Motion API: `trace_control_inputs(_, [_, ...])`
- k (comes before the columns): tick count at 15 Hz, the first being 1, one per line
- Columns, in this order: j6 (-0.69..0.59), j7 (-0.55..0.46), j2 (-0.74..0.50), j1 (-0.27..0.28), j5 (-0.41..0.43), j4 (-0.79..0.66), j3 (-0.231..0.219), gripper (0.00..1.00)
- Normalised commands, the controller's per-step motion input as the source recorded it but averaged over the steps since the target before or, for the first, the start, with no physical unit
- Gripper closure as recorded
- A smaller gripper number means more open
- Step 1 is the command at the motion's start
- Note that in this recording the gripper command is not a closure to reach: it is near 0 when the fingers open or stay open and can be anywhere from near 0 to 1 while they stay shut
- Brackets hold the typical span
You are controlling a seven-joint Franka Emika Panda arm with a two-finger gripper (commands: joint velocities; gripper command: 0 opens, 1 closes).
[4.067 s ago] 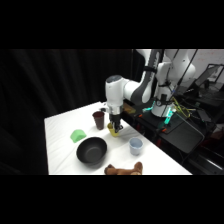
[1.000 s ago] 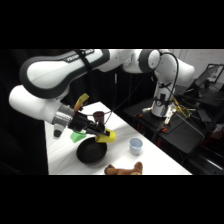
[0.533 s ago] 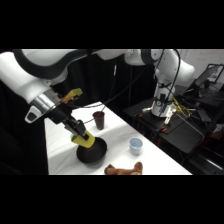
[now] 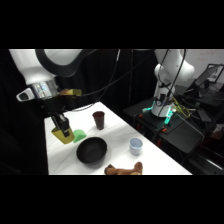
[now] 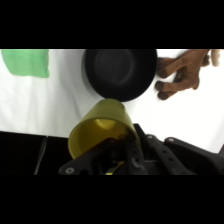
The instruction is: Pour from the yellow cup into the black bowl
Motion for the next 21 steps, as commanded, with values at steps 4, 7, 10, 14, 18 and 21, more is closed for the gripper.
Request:
trace_control_inputs(4, [0.85,0.37,-0.51,0.115,-0.316,-0.99,-0.173,0.21])
trace_control_inputs(7, [0.47,0.31,-0.55,0.084,-0.263,-0.99,-0.145,0.21])
trace_control_inputs(10, [0.38,0.24,-0.62,0.051,-0.204,-0.99,-0.119,0.21])
trace_control_inputs(14, [0.34,0.17,-0.67,0.027,-0.179,-0.99,-0.101,0.21])
trace_control_inputs(18, [0.3,0.1,-0.72,0.011,-0.159,-0.99,-0.053,0.21])
trace_control_inputs(21, [0.2,0.05,-0.53,0.012,-0.109,-0.66,-0.004,0.21])
